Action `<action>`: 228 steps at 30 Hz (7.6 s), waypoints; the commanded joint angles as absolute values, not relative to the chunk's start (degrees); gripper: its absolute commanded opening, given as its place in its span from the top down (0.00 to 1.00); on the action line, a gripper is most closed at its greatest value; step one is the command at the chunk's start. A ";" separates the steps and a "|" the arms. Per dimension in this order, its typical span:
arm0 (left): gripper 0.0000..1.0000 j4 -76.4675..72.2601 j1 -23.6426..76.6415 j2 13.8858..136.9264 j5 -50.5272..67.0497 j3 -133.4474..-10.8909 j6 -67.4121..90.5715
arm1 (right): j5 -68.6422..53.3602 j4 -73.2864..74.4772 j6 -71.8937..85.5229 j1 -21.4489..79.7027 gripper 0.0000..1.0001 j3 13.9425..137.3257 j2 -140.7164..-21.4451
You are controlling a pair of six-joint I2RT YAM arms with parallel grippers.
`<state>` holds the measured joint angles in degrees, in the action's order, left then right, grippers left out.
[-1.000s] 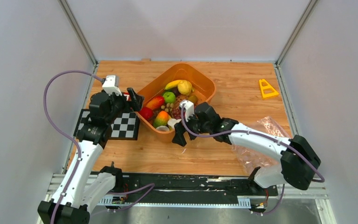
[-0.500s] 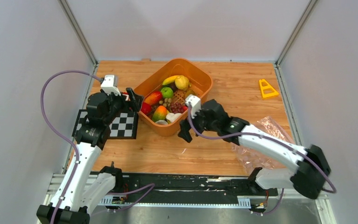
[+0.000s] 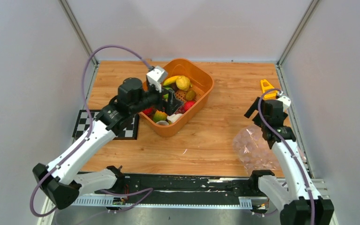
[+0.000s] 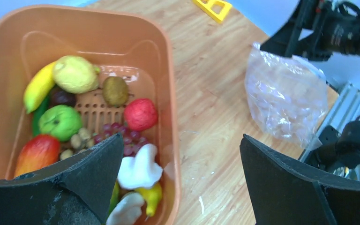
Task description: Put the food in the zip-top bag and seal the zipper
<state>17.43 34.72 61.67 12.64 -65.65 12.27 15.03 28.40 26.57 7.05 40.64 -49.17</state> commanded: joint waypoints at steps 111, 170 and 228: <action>1.00 -3.65 59.04 107.13 7.90 -71.84 26.49 | -4.43 35.94 25.62 -19.11 0.02 43.52 -49.93; 0.22 11.93 59.21 84.29 5.76 -72.65 11.61 | -22.33 3.87 23.66 -20.50 1.00 26.02 -44.69; 0.67 11.45 44.47 88.00 34.96 -84.47 -6.39 | -89.32 25.67 -10.37 -13.63 1.00 73.49 -65.93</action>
<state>12.16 44.51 91.29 33.71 -85.03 -4.78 -87.59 28.75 -10.57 -14.00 73.69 -66.92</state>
